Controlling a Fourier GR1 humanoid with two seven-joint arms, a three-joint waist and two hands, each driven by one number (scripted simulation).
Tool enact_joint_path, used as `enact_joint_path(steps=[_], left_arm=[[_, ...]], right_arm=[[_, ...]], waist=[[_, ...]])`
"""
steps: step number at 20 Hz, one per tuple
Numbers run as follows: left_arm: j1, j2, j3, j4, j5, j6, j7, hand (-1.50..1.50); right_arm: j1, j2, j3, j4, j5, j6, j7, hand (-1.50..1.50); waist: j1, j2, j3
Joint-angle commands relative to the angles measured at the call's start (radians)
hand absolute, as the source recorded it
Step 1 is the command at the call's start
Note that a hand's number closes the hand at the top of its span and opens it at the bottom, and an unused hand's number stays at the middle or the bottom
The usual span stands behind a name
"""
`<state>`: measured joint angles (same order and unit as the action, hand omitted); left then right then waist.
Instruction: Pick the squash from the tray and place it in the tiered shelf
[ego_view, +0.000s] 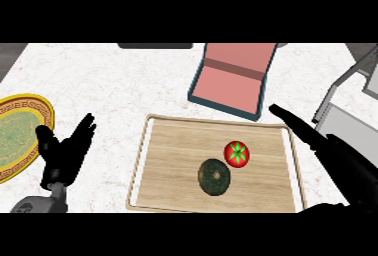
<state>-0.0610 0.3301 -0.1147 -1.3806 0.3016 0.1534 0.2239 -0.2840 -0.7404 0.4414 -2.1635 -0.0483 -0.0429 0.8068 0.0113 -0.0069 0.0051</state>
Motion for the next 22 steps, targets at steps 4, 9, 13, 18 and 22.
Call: enact_joint_path(steps=[4, 9, 13, 18, 22], left_arm=[[-0.011, -0.009, 0.012, 0.062, 0.006, -0.028, 0.031, 0.0], [-0.023, -0.019, 0.026, 0.04, -0.004, -0.009, 0.055, 0.0], [0.049, -0.039, -0.001, 0.055, -0.027, -0.032, -0.003, 0.0], [0.04, -0.008, 0.04, 0.028, -0.017, -0.048, 0.022, 0.0], [0.029, -0.036, 0.056, 0.102, -0.018, -0.06, -0.028, 0.0]], right_arm=[[-0.206, 0.143, 0.142, 0.011, 0.109, 0.033, 0.365, -1.5], [-0.2, 0.273, 0.303, 0.08, 0.277, 0.038, 0.407, -1.5], [-0.258, 0.309, 0.273, 0.211, 0.255, 0.09, 0.398, -1.5], [-0.178, 0.314, 0.301, 0.196, 0.382, 0.063, 0.402, -1.5], [-0.163, 0.375, 0.34, 0.195, 0.439, 0.071, 0.432, -1.5]], waist=[[-0.001, 0.007, -0.008], [-0.008, 0.006, -0.006], [-0.002, 0.008, -0.007], [-0.011, 0.005, -0.006], [-0.016, 0.006, -0.006]])
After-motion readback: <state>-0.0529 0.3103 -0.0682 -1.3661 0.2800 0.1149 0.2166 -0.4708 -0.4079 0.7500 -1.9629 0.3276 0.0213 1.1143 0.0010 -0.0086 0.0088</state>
